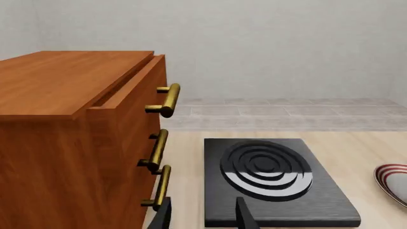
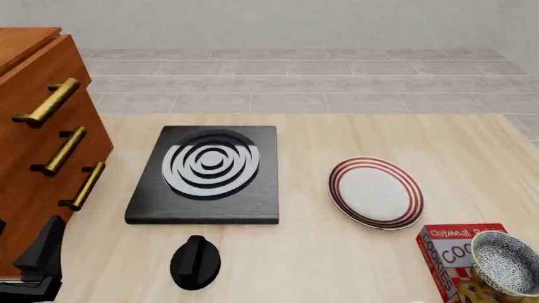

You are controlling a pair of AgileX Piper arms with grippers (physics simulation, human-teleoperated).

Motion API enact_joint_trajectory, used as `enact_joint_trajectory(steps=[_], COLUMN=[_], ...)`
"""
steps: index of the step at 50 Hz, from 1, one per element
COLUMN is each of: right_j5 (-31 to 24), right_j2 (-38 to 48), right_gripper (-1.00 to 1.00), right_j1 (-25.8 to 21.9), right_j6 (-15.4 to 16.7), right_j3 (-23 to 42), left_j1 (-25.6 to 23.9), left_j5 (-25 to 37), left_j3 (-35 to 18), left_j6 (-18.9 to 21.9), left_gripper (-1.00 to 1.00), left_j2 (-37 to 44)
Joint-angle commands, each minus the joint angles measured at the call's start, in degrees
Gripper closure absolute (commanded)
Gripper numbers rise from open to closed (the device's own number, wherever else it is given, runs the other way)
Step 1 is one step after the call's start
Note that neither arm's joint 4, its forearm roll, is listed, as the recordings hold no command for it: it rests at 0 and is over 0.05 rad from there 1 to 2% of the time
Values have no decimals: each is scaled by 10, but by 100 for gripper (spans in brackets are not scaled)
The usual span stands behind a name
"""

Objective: Pick the akita bowl on the cookies box and place it on the plate.

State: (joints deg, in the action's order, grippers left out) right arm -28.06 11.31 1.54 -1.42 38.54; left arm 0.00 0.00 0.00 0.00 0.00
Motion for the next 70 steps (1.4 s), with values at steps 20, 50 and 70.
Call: enact_joint_trajectory(steps=[20, 50, 70], right_j5=[-238, -269, -249], right_j2=[77, 100, 92], right_gripper=[-100, -100, -100], right_j1=[98, 232, 303], right_j6=[-134, -122, -112], right_j3=[152, 96, 55], left_j1=[0, 0, 0], left_j5=[0, 0, 0], left_j3=[0, 0, 0], left_j6=[0, 0, 0], left_gripper=[-100, -100, -100], left_j2=[0, 0, 0])
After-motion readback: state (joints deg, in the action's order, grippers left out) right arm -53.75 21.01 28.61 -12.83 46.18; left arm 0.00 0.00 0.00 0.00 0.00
